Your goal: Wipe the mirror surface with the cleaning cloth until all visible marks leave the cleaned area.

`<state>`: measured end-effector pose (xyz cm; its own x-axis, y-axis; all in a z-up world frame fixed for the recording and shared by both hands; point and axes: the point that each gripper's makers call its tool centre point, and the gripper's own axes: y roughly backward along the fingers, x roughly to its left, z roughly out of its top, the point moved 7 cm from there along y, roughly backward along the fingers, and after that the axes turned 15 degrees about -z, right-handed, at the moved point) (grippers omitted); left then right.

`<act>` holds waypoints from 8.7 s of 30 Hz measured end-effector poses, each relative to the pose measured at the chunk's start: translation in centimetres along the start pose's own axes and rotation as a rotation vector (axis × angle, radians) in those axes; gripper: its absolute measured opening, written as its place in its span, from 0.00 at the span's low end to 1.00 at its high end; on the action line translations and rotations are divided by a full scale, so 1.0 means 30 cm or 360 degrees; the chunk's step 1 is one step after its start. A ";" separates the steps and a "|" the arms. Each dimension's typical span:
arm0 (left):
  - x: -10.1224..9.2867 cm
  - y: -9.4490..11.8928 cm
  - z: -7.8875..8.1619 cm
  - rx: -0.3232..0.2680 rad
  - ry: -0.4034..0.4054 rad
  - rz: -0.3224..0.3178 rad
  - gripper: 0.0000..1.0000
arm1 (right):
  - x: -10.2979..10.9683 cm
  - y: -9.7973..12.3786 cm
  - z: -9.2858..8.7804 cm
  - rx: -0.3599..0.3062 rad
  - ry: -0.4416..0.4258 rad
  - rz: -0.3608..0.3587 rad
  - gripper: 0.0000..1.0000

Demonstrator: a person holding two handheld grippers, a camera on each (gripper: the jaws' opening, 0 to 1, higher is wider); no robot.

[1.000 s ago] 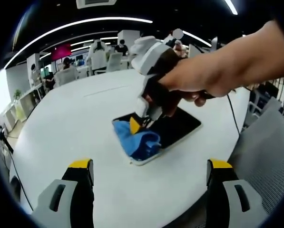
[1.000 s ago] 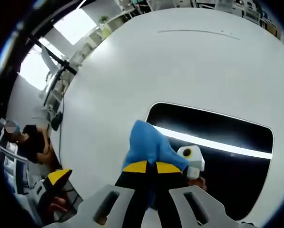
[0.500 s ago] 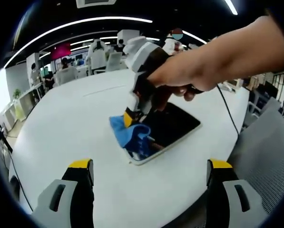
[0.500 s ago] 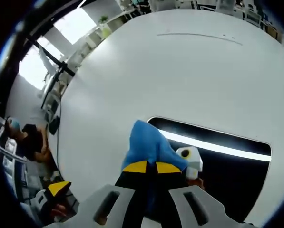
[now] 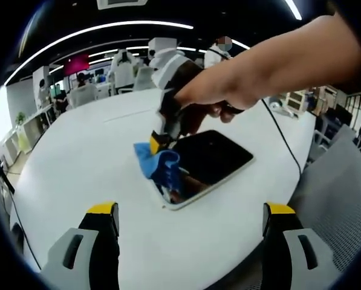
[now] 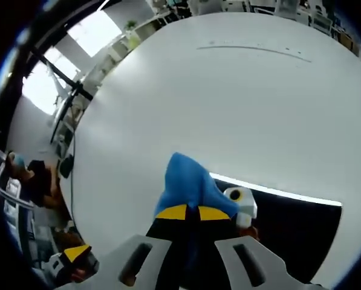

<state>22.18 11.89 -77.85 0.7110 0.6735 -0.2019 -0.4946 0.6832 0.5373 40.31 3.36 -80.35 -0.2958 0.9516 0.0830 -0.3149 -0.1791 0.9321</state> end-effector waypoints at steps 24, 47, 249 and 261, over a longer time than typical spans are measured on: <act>-0.005 -0.002 -0.006 0.0013 0.0024 -0.0013 0.99 | -0.017 -0.037 0.071 0.0001 -0.0011 0.0006 0.00; 0.003 -0.002 -0.010 0.0016 0.0039 0.0002 0.99 | -0.078 -0.026 0.063 0.0009 0.0035 0.0001 0.00; 0.011 0.015 0.009 -0.0006 -0.0037 0.0093 0.99 | -0.206 0.111 -0.306 0.0113 -0.0005 -0.0033 0.00; 0.011 0.018 0.012 -0.0025 -0.0019 0.0093 0.99 | -0.211 0.110 -0.291 0.0159 -0.0012 -0.0029 0.00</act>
<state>22.34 12.38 -77.33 0.6866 0.7090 -0.1609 -0.5431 0.6474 0.5347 33.27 -5.44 -80.89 -0.2837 0.9565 0.0682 -0.2283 -0.1364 0.9640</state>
